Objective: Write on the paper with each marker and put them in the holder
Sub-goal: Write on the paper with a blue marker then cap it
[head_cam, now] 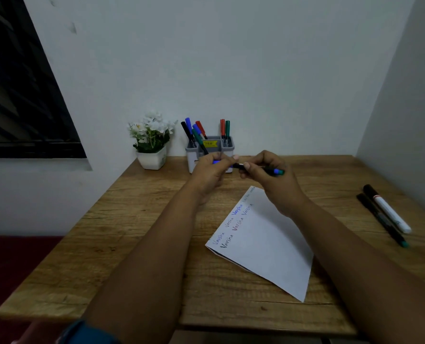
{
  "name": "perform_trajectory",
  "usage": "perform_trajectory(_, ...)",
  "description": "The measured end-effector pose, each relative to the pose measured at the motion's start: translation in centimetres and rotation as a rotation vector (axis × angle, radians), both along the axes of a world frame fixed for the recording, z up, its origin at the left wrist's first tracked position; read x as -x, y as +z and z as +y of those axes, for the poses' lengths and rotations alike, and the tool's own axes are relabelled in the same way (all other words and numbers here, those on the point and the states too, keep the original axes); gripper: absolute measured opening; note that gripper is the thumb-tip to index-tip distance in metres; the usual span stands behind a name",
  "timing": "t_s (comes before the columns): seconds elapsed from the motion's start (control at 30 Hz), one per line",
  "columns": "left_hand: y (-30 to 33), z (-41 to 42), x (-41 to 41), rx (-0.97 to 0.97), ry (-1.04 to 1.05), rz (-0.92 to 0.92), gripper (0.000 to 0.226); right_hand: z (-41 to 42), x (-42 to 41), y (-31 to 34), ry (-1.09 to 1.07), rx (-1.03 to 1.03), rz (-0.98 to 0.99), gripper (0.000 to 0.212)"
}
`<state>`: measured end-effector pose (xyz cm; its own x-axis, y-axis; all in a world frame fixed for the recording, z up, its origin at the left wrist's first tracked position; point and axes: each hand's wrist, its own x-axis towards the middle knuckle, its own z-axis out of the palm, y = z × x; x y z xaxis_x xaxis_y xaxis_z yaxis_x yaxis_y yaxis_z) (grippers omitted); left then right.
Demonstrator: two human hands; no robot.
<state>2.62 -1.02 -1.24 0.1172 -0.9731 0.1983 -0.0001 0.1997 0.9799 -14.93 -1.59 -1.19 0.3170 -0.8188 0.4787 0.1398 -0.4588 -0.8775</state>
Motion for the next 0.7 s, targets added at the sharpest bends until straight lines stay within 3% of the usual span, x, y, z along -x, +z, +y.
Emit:
perform_trajectory(0.33,0.6,0.0,0.1,0.087,-0.031,0.053,0.022,-0.3,-1.6,-0.6,-0.068,0.073,-0.075,0.011)
perform_trajectory(0.5,-0.5,-0.5,-0.2,-0.036,-0.078,0.09,0.013,-0.9,-1.5,-1.3,-0.094,0.003,-0.063,0.005)
perform_trajectory(0.7,-1.2,-1.3,-1.9,-0.068,0.034,0.354,0.035,-1.2,-1.4,-2.4,-0.084,-0.138,0.061,0.013)
